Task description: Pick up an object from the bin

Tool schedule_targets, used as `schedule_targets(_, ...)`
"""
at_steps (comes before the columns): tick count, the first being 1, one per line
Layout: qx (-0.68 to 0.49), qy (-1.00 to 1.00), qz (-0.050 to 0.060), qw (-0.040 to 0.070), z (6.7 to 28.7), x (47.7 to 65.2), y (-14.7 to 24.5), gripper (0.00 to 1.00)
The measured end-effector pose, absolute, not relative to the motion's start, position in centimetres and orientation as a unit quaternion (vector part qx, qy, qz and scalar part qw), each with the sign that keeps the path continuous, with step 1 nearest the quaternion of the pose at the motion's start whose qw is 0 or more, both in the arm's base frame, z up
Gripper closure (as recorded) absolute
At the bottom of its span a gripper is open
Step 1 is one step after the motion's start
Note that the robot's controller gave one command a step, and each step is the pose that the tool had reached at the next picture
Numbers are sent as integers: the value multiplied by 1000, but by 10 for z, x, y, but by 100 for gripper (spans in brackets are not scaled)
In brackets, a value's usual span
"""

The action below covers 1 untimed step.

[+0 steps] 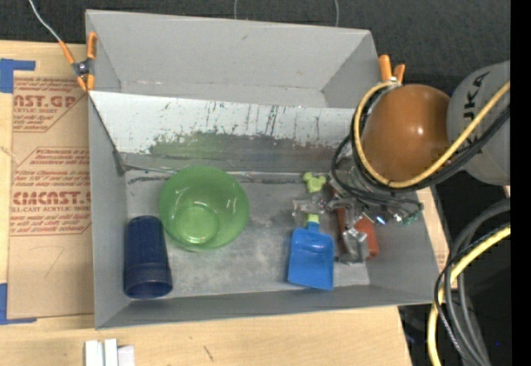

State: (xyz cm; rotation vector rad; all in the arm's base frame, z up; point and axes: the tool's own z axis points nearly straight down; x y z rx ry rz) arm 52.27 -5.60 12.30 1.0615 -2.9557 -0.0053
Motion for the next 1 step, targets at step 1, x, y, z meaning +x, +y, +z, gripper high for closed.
schedule_targets(1, 566, -824, 0, -3, 75, 552, -40, 0)
